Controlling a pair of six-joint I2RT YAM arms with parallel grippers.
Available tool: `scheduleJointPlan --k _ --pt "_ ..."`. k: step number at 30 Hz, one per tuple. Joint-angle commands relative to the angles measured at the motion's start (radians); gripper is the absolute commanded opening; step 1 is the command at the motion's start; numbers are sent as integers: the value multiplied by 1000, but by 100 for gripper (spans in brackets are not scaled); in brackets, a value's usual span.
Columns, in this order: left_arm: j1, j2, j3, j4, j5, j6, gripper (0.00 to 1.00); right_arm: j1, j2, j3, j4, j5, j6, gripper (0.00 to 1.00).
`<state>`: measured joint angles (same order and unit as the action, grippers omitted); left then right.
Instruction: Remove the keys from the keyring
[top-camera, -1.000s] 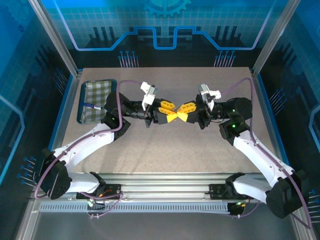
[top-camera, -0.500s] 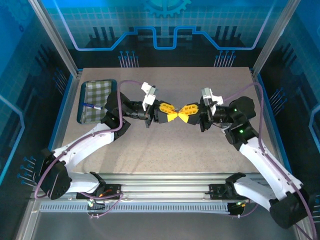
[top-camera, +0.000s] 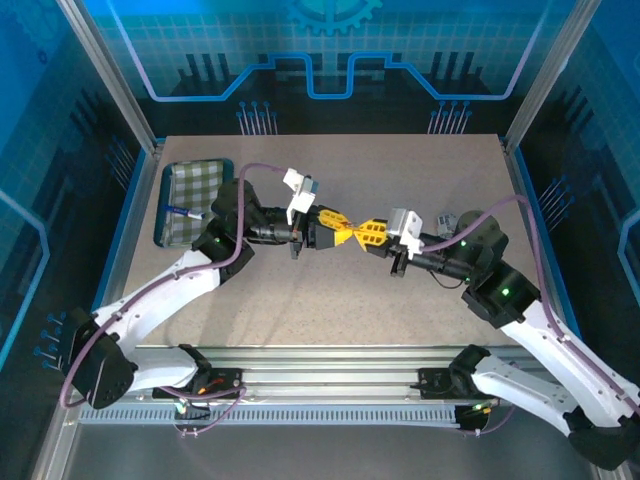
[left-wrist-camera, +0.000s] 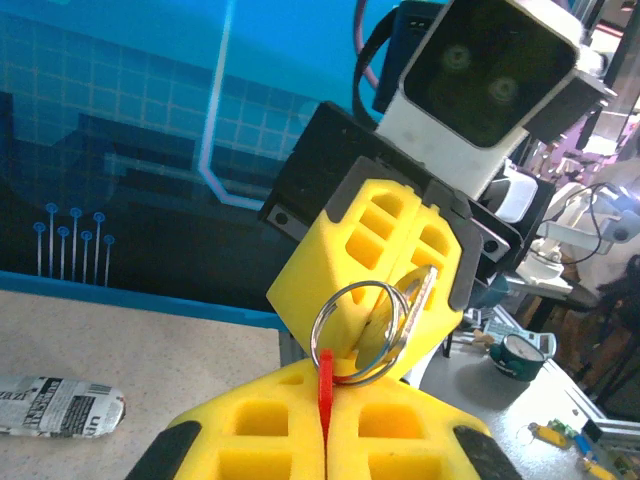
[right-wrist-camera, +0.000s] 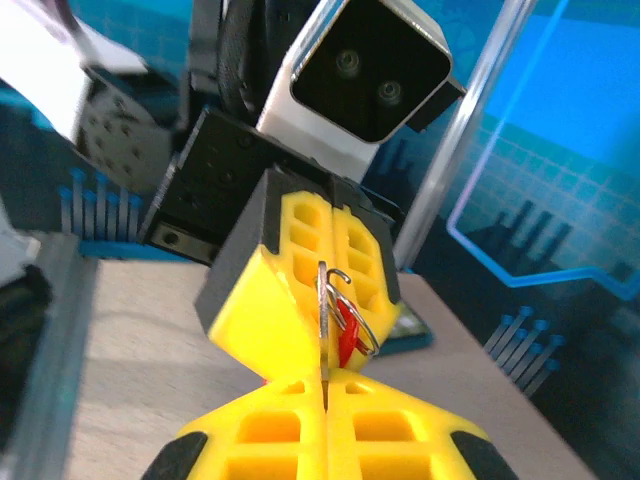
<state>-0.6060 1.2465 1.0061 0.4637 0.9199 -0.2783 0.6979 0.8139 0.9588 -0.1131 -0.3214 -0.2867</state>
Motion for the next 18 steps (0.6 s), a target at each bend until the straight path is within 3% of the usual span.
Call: scheduleJointPlan --k 1,6,12,18 --pt "-8 -45 48 -93 -43 90 0 54 0 21 -67 252 -144 0" --pt "-16 -59 48 -162 -75 140 0 82 -8 15 -33 355 -163 0" --pt "-20 -71 50 -205 -96 171 0 213 19 6 -53 525 -383 0" --pt "-24 -67 48 -201 -95 171 0 315 58 -7 -4 656 -506 0"
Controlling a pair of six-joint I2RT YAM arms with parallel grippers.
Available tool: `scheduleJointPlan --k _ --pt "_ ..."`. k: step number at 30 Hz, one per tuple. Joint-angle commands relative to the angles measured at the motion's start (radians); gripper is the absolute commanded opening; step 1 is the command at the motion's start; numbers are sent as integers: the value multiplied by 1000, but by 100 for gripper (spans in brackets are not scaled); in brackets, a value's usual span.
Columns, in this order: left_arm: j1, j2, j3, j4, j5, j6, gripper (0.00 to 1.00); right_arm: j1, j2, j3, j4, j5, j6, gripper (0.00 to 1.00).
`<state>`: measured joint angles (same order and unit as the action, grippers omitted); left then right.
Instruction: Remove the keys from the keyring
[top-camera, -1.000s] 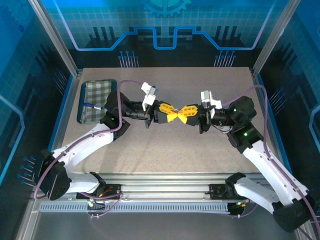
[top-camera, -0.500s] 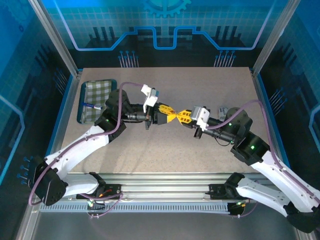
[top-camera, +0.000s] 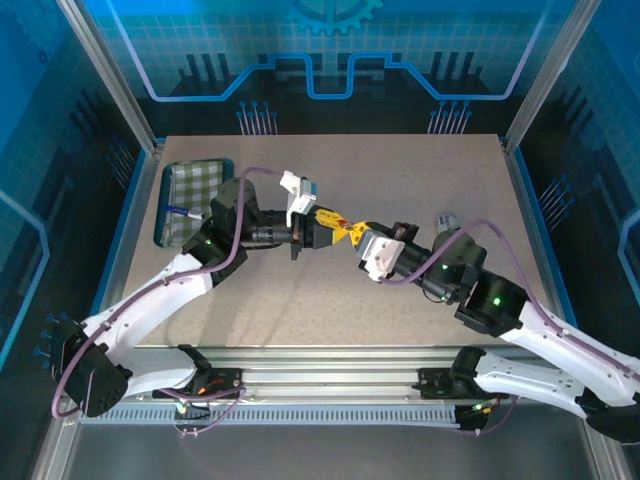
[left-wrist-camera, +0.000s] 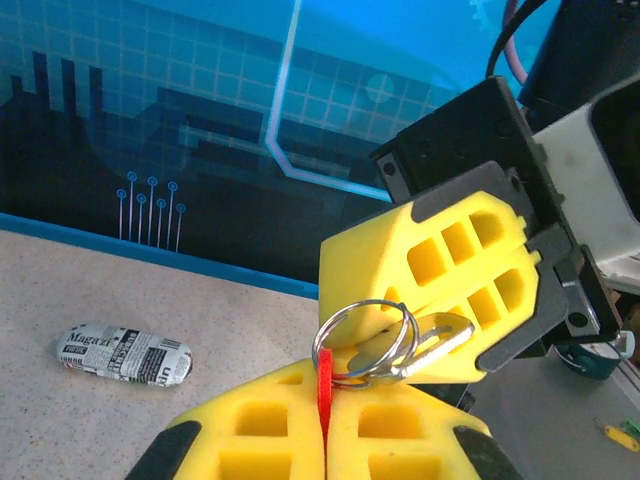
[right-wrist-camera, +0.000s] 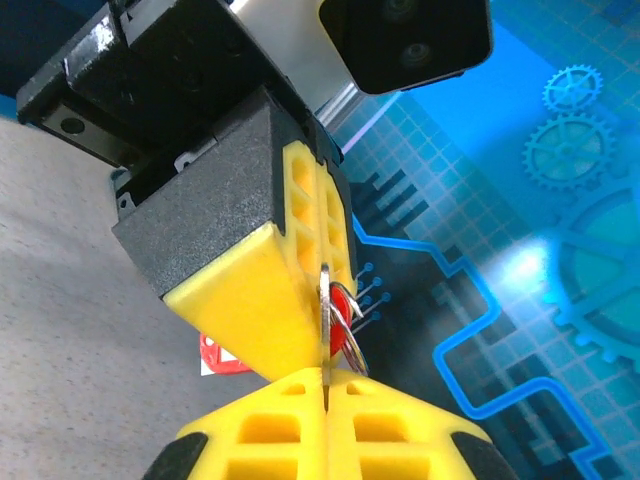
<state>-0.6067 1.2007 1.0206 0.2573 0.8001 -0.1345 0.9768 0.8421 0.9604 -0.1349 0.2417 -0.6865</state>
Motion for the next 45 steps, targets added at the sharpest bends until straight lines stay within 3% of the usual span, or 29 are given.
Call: scheduleJointPlan --k 1,8,11,15,22,27,34,40,45 --pt "-26 -21 33 6 27 26 0 39 36 -5 12 93 -110 0" --pt "-33 -25 24 6 38 32 0 22 30 -8 24 50 -94 0" --pt "-33 -32 9 6 40 31 25 -42 2 -3 8 -65 -31 0" --pt "-33 -60 -17 -2 37 52 47 -143 -40 0 -19 -246 26 0" --pt "-11 -105 -36 -13 28 45 56 -242 -43 52 -151 -508 27 0" --pt "68 -73 14 80 142 -138 58 -283 -16 104 -296 -696 -13 0" --pt "84 42 101 139 352 -314 59 -272 -35 67 -250 -781 -54 0" --pt "83 153 131 394 503 -613 57 -259 7 105 -272 -835 -64 0" --pt "82 231 114 755 557 -937 59 -259 15 98 -238 -862 -52 0"
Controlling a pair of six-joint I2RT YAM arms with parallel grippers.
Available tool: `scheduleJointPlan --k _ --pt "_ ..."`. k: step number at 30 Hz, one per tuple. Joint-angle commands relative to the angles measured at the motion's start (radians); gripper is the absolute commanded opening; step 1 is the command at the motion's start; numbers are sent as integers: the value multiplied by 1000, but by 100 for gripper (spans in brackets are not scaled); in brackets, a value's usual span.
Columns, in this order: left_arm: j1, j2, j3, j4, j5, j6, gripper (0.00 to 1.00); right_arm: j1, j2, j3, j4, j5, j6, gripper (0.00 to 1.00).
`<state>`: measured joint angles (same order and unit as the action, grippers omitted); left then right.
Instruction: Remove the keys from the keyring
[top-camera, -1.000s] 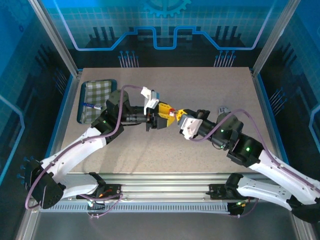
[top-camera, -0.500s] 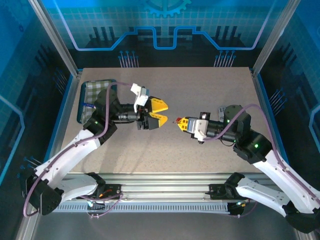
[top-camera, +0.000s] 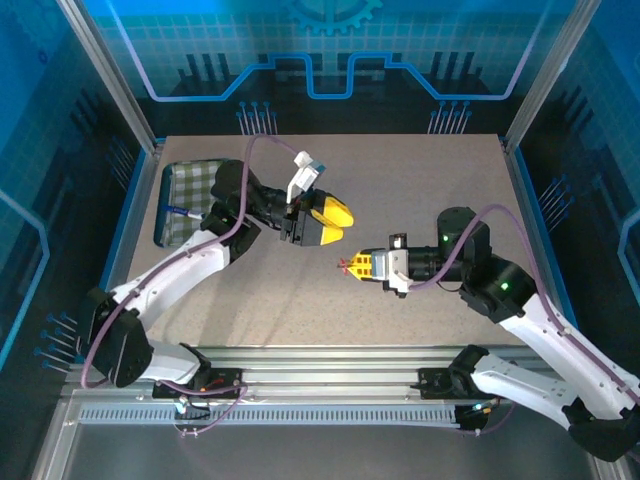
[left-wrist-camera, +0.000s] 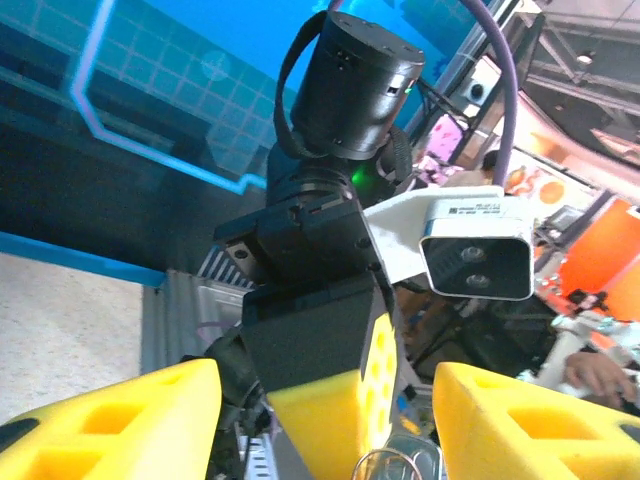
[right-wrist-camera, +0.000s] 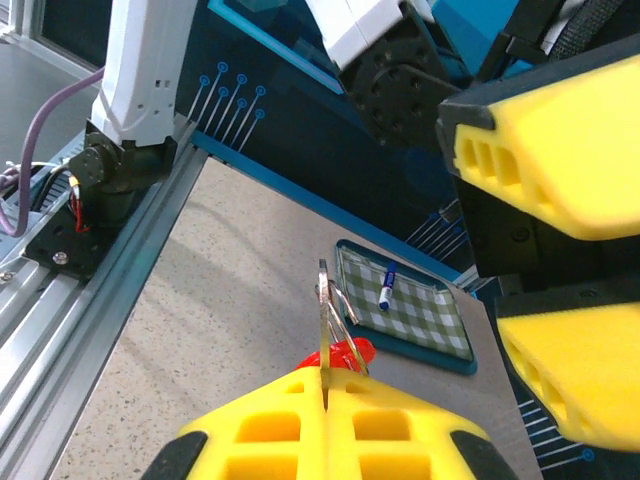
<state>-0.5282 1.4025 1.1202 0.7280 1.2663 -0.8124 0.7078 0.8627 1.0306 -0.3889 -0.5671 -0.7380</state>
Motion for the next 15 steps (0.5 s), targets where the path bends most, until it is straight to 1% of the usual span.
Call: scheduleJointPlan --k 1,4,5,7,11,15 --pt "5 48 13 359 100 -326 59 9 -6 27 23 -56 1 0" --pt "5 120 18 644 116 -578 59 9 -16 23 50 -49 7 0" --pt "2 139 25 672 123 -612 56 10 -19 25 57 -46 8 0" --pt "-1 148 18 672 130 -603 52 8 -19 33 58 -47 8 0" --pt "0 145 11 673 134 -591 52 2 -8 48 36 -30 -12 0" --pt "-10 144 3 673 139 -591 52 -39 1 46 46 -52 -9 0"
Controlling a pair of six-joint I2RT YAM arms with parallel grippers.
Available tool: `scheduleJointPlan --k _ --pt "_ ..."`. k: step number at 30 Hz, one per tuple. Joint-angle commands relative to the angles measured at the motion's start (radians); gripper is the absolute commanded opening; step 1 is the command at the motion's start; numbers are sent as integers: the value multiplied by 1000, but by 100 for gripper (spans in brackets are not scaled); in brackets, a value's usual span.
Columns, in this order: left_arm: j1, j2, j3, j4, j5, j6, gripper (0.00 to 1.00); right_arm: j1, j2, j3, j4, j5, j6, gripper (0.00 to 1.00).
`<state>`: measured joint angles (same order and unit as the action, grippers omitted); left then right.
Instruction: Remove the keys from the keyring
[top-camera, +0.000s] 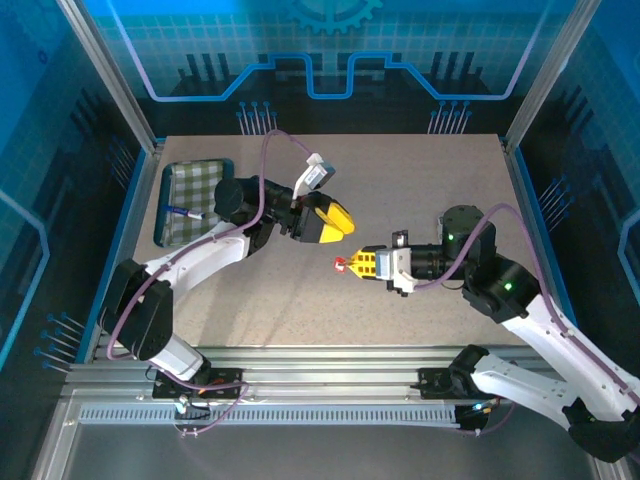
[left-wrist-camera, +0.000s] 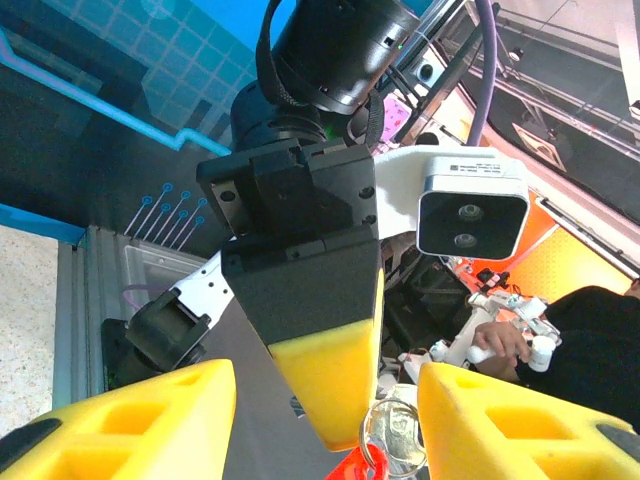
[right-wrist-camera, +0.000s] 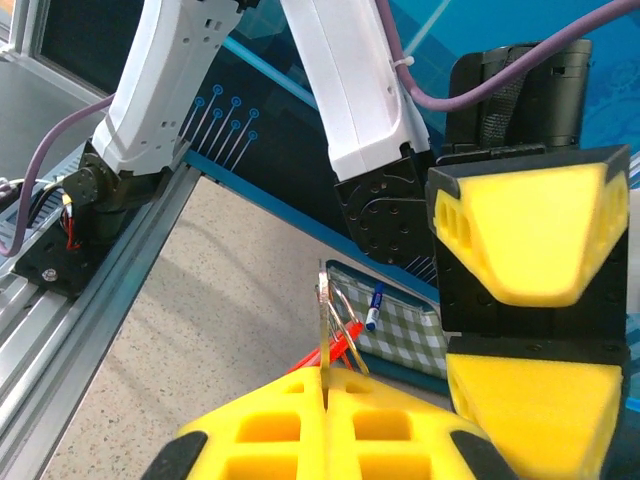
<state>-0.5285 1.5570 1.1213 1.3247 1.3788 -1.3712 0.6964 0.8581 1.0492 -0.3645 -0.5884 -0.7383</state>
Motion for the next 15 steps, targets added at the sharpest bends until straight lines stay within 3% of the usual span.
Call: scheduleJointPlan --k 1,15 --pt "-14 -9 0 76 32 -31 51 -37 8 27 26 -37 -8 0" --pt "-52 25 -3 74 50 -34 48 -70 47 52 49 -58 -12 0"
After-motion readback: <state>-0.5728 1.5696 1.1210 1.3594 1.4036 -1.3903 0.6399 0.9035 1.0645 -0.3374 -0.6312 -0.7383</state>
